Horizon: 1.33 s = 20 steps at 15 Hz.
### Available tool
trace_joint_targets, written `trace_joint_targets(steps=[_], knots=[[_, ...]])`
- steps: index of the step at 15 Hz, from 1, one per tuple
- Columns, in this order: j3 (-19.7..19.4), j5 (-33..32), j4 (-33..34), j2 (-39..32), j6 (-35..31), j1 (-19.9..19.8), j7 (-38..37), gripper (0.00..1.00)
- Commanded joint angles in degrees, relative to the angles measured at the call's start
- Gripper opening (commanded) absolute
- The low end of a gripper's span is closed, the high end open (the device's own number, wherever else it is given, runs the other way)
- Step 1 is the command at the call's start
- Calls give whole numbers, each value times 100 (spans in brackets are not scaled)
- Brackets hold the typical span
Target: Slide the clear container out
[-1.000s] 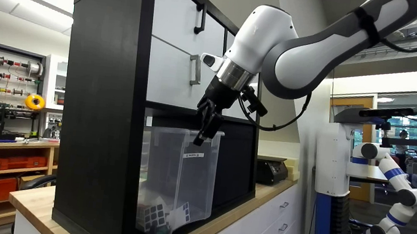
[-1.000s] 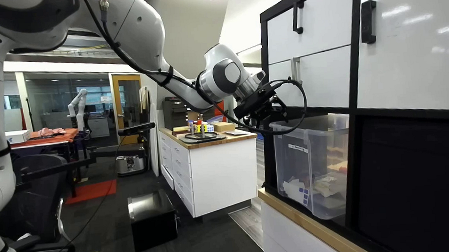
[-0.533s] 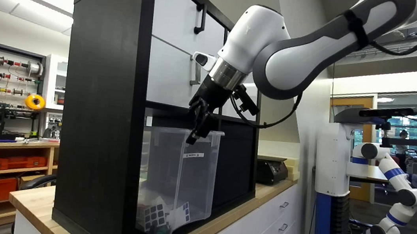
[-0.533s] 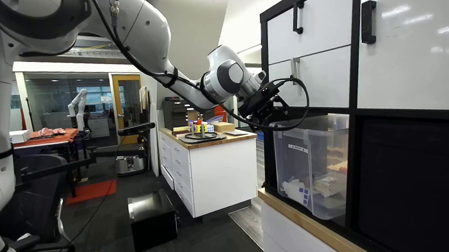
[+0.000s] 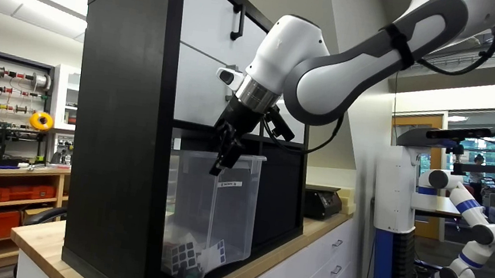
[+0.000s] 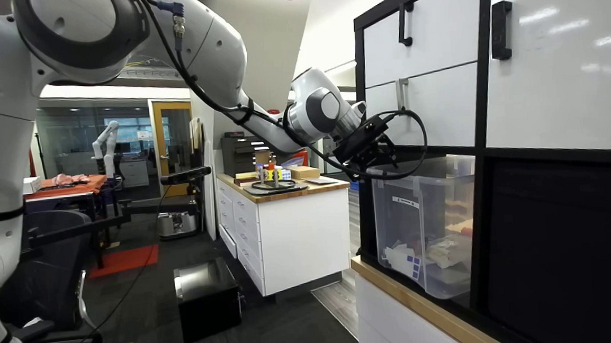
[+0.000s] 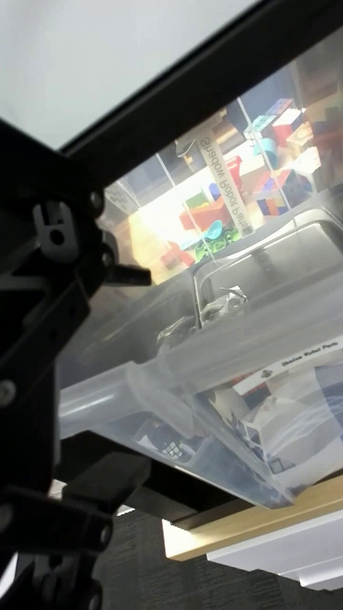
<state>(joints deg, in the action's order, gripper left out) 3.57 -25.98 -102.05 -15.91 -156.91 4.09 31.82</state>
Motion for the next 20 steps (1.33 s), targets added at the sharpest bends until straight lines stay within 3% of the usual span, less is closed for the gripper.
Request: trace_joint_targets(steps=[1,10,16,20], knots=[[54,37,83,-41,40,-65,249,58],[157,94,-330,292,9,-81,606,6],[244,134,-956,751,-58,-64,991,1],[309,368,-1283,1072,2,-124,1333,4]])
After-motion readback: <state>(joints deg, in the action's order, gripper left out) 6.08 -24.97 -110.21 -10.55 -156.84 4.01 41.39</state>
